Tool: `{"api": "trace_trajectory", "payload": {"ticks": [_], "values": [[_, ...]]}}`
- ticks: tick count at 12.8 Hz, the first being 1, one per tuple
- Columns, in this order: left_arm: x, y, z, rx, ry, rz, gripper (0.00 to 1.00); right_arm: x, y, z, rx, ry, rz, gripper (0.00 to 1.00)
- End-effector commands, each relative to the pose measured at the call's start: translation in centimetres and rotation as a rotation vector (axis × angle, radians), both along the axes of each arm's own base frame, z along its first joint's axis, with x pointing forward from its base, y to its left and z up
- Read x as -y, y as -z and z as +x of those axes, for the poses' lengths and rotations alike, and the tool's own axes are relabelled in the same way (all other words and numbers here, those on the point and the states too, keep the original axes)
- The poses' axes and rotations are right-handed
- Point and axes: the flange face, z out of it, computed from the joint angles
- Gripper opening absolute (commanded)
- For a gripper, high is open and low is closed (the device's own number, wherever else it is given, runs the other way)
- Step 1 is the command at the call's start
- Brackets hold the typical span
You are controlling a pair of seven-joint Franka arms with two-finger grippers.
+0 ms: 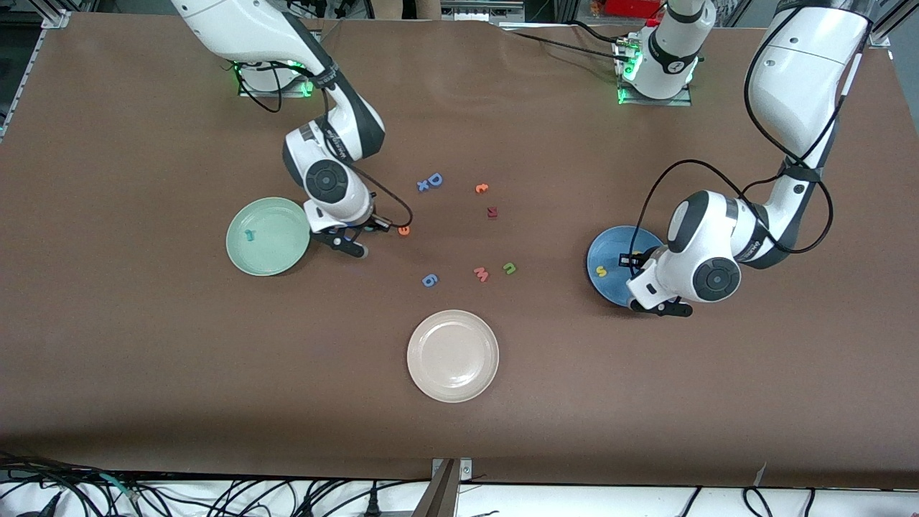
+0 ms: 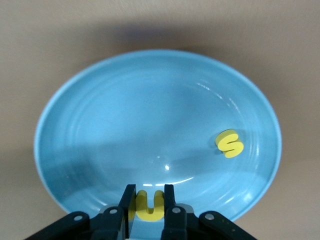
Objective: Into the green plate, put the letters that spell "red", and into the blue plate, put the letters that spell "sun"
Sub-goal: 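Release the U in the blue plate while the right gripper drops the g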
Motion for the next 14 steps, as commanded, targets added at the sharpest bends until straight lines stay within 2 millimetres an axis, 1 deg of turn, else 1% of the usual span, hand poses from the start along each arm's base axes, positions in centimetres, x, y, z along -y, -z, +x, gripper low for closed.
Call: {"api": "trace_trajectory", "payload": {"ticks": [1, 2, 3, 4, 5, 6, 7, 8, 9, 10, 11, 12, 13, 14], "values": [[-1.0, -0.1, -1.1, 0.027, 0.087, -0.019, 0.16, 3.5, -3.0, 1.2, -0.016, -0.033, -0.017, 0.13], [-1.4, 0.0, -1.0, 0.031, 0.094, -0.026, 0.19, 5.1, -3.8, 1.9, -0.023, -0.046, -0.022, 0.13], [-1.3, 0.0, -1.0, 0.031, 0.093, -0.027, 0.33, 6.8, -4.1, 2.4, -0.04, -0.07, -0.028, 0.13], [-1.1, 0.0, -1.0, 0.033, 0.096, -0.025, 0.95, 9.1, -4.5, 3.0, -0.057, -0.104, -0.03, 0.13], [-0.6, -0.3, -0.9, 0.036, 0.103, -0.026, 1.0, 11.0, -4.7, 3.4, -0.077, -0.137, -0.029, 0.13], [-0.4, -0.4, -0.8, 0.034, 0.105, -0.027, 1.0, 12.9, -4.6, 3.7, -0.101, -0.159, -0.032, 0.13], [0.7, -0.9, -0.8, 0.042, 0.113, -0.027, 1.0, 14.4, -4.6, 4.0, -0.115, -0.177, -0.031, 0.13], [2.4, -2.1, -0.3, 0.06, 0.129, -0.039, 1.0, 15.8, -4.5, 4.1, -0.129, -0.193, -0.028, 0.13], [3.8, -3.1, -0.2, 0.061, 0.137, -0.046, 1.0, 16.8, -4.5, 4.3, -0.132, -0.209, -0.026, 0.16], [5.6, -3.6, -0.5, 0.072, 0.165, -0.063, 1.0, 17.7, -4.1, 4.3, -0.143, -0.219, -0.026, 0.17], [7.5, -4.5, -0.2, 0.096, 0.186, -0.082, 1.0, 18.1, -3.7, 4.2, -0.152, -0.225, -0.025, 0.17], [10.0, -5.5, -0.2, 0.118, 0.216, -0.092, 1.0, 18.6, -3.4, 4.3, -0.157, -0.217, -0.026, 0.17], [13.4, -6.0, -0.7, 0.134, 0.244, -0.093, 1.0, 18.8, -3.2, 4.3, -0.162, -0.214, -0.027, 0.28], [15.7, -5.8, -1.2, 0.142, 0.26, -0.096, 1.0, 18.8, -3.2, 4.3, -0.161, -0.214, -0.027, 0.52]]}}
